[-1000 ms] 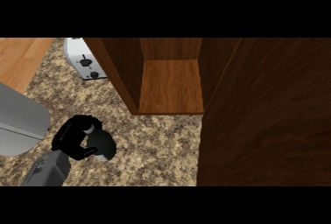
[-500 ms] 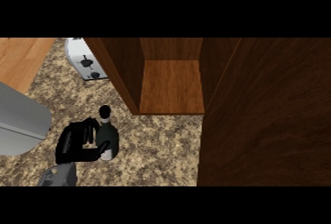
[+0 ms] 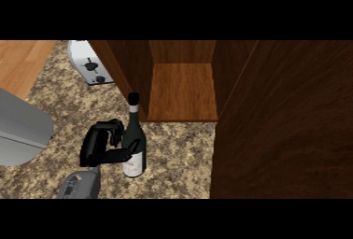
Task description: Pick up the wine, place it into the cabinet and close the cabinet
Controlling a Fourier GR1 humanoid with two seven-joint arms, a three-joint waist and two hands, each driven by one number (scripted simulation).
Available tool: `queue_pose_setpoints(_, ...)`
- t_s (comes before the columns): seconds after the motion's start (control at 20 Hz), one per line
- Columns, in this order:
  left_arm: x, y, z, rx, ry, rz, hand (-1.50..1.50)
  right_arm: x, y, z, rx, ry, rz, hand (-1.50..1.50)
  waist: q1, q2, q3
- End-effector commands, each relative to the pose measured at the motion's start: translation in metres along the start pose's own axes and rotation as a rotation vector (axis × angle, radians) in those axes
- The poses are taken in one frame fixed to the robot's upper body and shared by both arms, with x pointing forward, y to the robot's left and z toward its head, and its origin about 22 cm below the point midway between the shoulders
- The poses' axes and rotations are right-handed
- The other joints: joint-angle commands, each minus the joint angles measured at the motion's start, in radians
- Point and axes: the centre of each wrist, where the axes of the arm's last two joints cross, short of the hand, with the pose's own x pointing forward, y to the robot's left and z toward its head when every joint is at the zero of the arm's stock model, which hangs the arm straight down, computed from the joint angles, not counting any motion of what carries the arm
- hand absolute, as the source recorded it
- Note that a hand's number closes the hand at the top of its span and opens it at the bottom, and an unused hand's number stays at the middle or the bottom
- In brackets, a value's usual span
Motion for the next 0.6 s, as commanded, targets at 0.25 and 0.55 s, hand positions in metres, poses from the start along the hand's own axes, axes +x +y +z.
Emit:
queue_pose_setpoints(0.25,0.045,-0.066,-0.044,-0.024,0.038,-0.040,1.50,0.035,0.007,0.014,0.030,-0.031,0.010,-1.50,-0.016,0.002,-0.002)
queue_pose_setpoints(0.55,0.051,-0.099,-0.051,-0.060,0.044,-0.190,1.50,0.027,0.000,0.003,0.012,-0.045,-0.001,-1.50,-0.012,0.004,-0.001)
